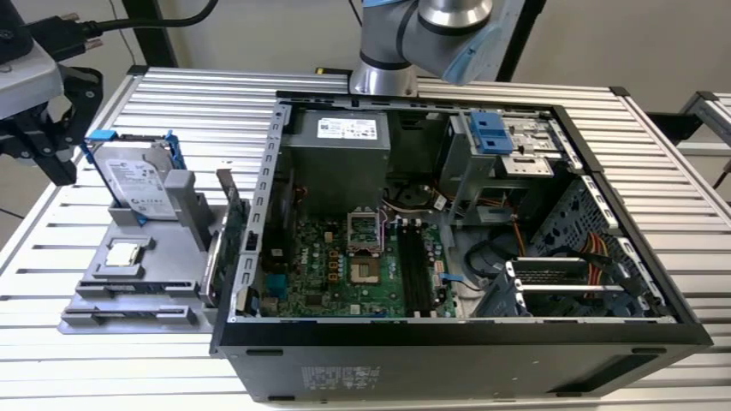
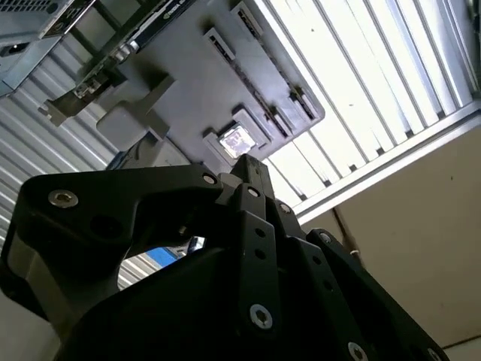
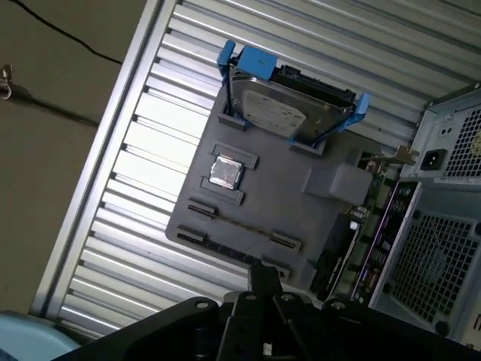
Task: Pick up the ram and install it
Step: 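Pick up the ram and move it above insertion slot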
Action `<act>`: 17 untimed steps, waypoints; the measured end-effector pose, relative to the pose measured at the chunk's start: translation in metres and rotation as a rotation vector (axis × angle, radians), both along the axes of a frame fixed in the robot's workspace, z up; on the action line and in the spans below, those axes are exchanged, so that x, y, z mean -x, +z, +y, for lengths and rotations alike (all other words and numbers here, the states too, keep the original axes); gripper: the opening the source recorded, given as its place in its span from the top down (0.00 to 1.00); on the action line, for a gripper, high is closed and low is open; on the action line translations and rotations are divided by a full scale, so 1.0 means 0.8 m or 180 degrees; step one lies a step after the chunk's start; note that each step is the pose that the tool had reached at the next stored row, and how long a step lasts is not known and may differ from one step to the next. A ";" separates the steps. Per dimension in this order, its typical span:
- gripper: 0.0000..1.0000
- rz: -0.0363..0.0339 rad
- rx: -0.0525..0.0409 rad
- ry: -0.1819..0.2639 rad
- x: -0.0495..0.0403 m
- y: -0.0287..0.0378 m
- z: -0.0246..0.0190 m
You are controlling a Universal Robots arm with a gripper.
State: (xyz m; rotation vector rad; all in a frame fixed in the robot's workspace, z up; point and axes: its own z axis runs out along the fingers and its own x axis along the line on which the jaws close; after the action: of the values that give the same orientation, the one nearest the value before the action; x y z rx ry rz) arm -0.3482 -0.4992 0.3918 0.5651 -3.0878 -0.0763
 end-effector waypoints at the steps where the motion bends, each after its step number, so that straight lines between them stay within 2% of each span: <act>1: 1.00 0.0000 0.0000 0.0020 0.000 0.0000 0.0000; 17: 1.00 0.0000 0.0001 0.0417 0.000 0.0002 0.0014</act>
State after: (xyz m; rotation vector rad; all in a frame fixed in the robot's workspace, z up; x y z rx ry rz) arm -0.3481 -0.4981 0.3919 0.7653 -3.0411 -0.0753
